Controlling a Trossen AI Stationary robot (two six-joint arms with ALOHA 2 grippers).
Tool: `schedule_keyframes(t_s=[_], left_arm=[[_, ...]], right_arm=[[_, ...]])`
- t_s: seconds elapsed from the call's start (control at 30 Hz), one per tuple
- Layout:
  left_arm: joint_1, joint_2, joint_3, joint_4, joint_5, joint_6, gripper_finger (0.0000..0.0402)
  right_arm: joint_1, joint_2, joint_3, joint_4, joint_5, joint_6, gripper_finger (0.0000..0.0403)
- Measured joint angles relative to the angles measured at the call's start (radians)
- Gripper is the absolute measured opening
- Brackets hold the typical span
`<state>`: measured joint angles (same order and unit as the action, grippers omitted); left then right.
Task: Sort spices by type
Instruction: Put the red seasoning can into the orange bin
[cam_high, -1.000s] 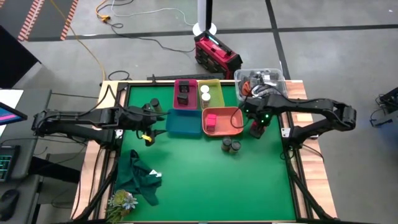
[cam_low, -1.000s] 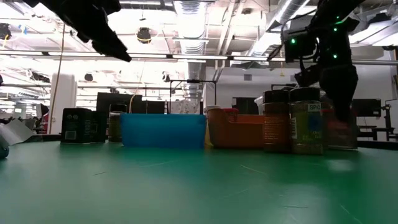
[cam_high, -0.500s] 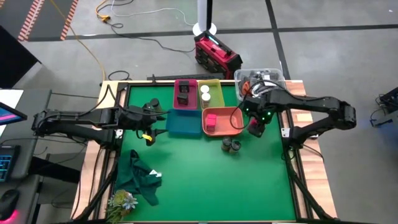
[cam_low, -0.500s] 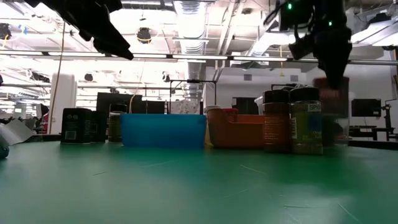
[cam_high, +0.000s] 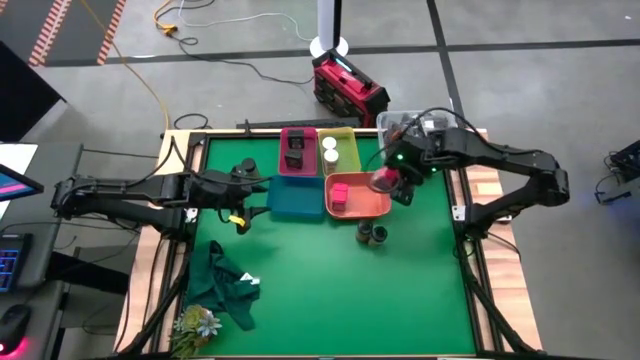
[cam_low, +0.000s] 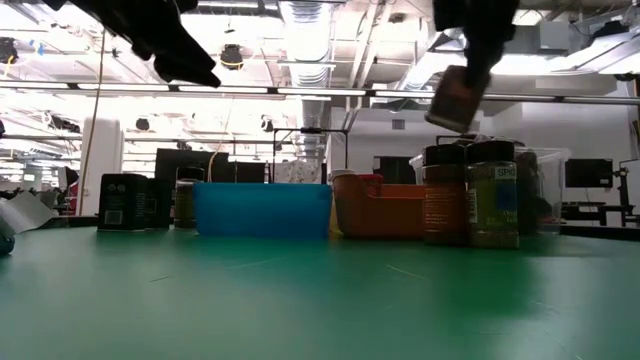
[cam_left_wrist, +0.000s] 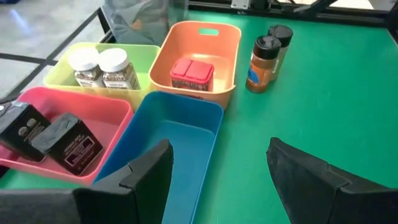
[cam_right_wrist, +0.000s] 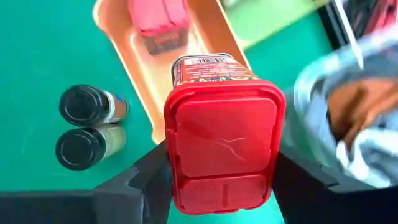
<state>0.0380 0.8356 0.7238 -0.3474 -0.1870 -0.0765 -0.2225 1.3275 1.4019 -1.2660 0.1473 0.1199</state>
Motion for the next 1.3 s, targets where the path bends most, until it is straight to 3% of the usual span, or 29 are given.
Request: schedule_keyframes(t_s=[0.37,0.57,0.7,1.03,1.3], left_arm=[[0.001,0.000,0.000,-0.004,-0.007,-0.031,0.0247],[0.000,0.000,0.000,-0.033,-0.008,-0.044,0.0247],[0.000,0.000,0.000,-0.053,-0.008,-0.044,0.0247],[0.000,0.000,0.000,-0.062,-0.008,-0.037,0.0247],[0.000,0.000,0.000,-0.091,-0.008,-0.035,0.0247]], right_arm=[[0.033,0.317,0.185,-0.031,0.017,-0.435,0.0245],[0.062,0.433,0.197,-0.080,0.092,-0.739,0.0245],[0.076,0.479,0.198,-0.089,0.183,-0.859,0.0245],[0.110,0.546,0.197,-0.011,0.198,-1.274,0.0245],[0.117,0.570,0.198,0.082,0.197,-1.360,0.0259]])
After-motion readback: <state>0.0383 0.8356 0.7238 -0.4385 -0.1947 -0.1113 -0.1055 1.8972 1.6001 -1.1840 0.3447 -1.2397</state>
